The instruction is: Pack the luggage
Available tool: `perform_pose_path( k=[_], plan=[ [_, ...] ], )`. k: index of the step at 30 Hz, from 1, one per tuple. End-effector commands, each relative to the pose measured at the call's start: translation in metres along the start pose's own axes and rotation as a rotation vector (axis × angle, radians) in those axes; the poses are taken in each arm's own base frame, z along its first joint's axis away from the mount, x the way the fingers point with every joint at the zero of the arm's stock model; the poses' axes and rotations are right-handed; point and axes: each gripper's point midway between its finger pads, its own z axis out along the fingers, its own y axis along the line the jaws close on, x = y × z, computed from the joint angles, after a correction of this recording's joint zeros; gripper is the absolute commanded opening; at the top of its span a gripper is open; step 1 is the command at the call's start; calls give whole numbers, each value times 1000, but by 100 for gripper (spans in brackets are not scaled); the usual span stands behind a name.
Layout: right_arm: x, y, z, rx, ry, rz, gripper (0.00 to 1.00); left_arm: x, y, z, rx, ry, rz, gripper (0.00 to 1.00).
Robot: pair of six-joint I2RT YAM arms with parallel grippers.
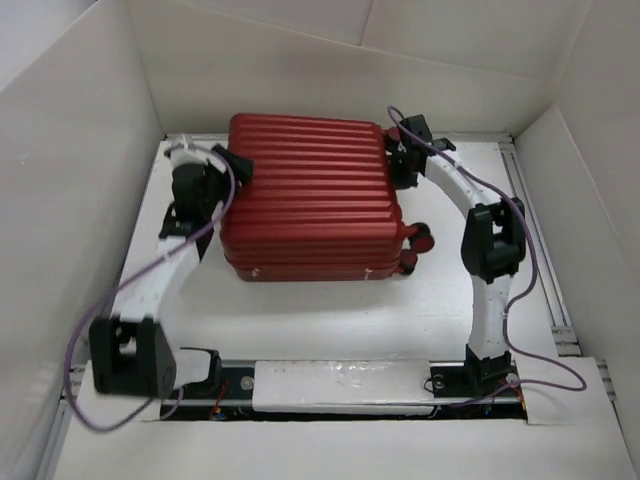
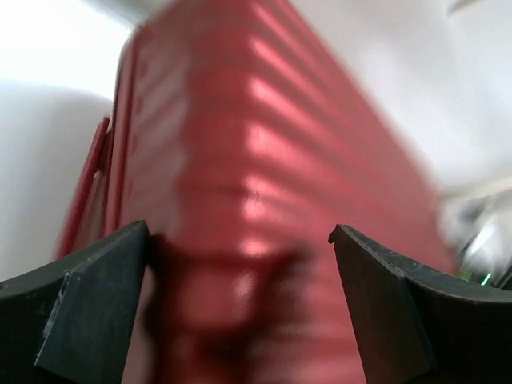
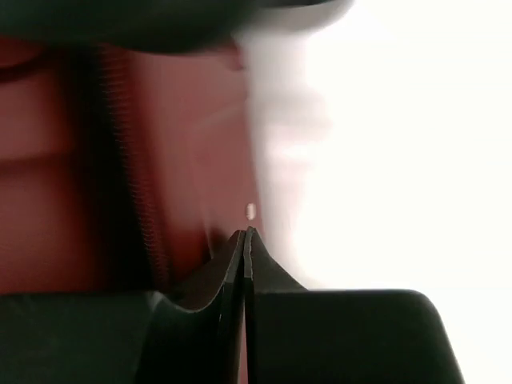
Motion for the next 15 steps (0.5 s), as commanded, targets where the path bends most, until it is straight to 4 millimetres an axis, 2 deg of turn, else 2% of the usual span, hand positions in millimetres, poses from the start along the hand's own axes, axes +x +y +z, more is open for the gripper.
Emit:
perform_pose_path(
  k=[1, 2, 3, 5, 6, 7, 8, 10, 11, 12, 13, 14, 15],
  plan=[
    [-20, 176, -39, -563, -53, -147, 7, 210, 0, -107, 44, 688, -40, 85],
    [-34, 194, -58, -631, -72, -149, 9, 197, -9, -123, 77, 633, -38, 85],
    [-39, 197, -58, -659, -65, -135, 14, 194, -6, -132, 68, 615, -34, 85],
    [-53, 214, -89, -771, -66, -96, 21, 183, 11, -148, -29, 558, -29, 85],
    [-74, 220, -108, -831, -123, -94, 31, 168, 1, -159, 7, 504, -15, 85],
    [-84, 223, -126, -875, -140, -65, 36, 150, -12, -164, 25, 458, -10, 85],
    [-99, 218, -141, -904, -172, -54, 41, 140, -8, -170, -13, 425, 9, 85],
    [-120, 216, -190, -976, -244, -73, 54, 118, -24, -179, 10, 368, 22, 86],
    [-126, 211, -204, -988, -264, -81, 58, 99, -35, -186, 16, 323, 36, 86],
    [-134, 197, -215, -987, -283, -76, 61, 91, -38, -189, 11, 304, 47, 86],
    [-137, 190, -250, -1002, -333, -106, 66, 83, -38, -191, -6, 282, 63, 88],
    [-136, 180, -259, -981, -365, -144, 68, 69, -43, -195, -14, 239, 75, 88],
    [-132, 171, -270, -966, -387, -167, 70, 59, -25, -192, -118, 188, 90, 89]
  ],
)
